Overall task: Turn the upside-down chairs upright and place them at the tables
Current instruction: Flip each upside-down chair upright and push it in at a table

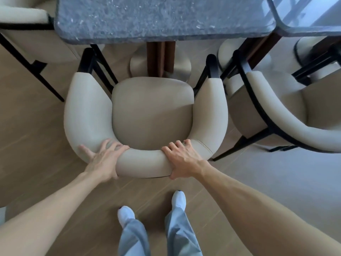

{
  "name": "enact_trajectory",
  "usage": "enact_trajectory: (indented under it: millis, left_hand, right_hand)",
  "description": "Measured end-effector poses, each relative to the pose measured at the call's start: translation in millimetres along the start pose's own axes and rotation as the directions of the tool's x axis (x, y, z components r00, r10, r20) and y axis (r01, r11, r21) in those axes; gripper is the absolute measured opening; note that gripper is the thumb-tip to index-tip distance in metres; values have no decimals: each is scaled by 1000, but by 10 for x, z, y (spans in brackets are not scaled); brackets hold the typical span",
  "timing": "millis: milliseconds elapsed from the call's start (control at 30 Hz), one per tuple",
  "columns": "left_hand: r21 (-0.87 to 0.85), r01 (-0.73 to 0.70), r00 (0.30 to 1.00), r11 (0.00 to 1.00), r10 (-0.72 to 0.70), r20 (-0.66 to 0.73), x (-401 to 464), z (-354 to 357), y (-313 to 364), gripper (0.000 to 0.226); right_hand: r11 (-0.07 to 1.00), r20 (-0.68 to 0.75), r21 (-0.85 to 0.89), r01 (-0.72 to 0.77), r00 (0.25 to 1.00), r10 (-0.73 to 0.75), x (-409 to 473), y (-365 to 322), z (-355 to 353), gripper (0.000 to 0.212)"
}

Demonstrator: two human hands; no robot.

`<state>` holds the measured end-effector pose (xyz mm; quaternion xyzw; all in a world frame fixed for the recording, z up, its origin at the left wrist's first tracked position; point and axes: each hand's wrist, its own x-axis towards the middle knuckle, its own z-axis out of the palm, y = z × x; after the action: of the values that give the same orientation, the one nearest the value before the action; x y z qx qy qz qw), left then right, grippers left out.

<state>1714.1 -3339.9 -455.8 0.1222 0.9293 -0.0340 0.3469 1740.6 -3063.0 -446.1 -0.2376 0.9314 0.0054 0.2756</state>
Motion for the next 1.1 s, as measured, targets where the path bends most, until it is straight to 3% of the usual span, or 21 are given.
enact_trajectory:
  millis: [267, 467, 567, 667, 700, 767, 867, 967, 1100]
  left_hand:
    - [31, 31, 999, 999, -30, -18, 85, -182, 284, 106]
    - [57, 6, 1000, 998, -5, -27, 63, -214, 405, 110]
    - [31, -25, 1000, 999, 25, 9, 7, -271, 385, 113]
    - [-145, -74, 997, 987, 76, 13, -57, -414, 325, 101]
    - [-284, -84, 996, 955, 79, -29, -103, -520, 317, 92]
    - [-588, -138, 984, 797, 44, -172, -204, -770, 341, 72]
    - [-808, -294, 924, 511, -64, -377, -508, -1296, 404, 58]
    - [-818, -521, 813, 244, -152, -563, -960, -1785, 415, 60]
    - [-691, -719, 643, 77, -304, -703, -1560, -2112, 288, 54]
  right_hand:
    - [999, -5, -17, -30, 1000, 30, -20, 262, -83, 71]
    - [1000, -8, 11, -29, 1000, 29, -60, 360, -49, 86]
    - [996, 30, 75, -47, 999, 45, -117, 356, -104, 100]
    - [956, 96, 257, -138, 988, 117, -178, 349, -349, 91]
    - [918, 104, 354, -178, 983, 151, -200, 315, -482, 85]
    - [800, 48, 564, -206, 975, 217, -224, 206, -796, 78]
    - [610, -177, 792, -33, 943, 281, -269, -47, -1448, 63]
    - [444, -427, 856, 266, 847, 317, -430, -297, -2102, 48]
    - [319, -666, 746, 585, 663, 342, -761, -612, -2781, 47]
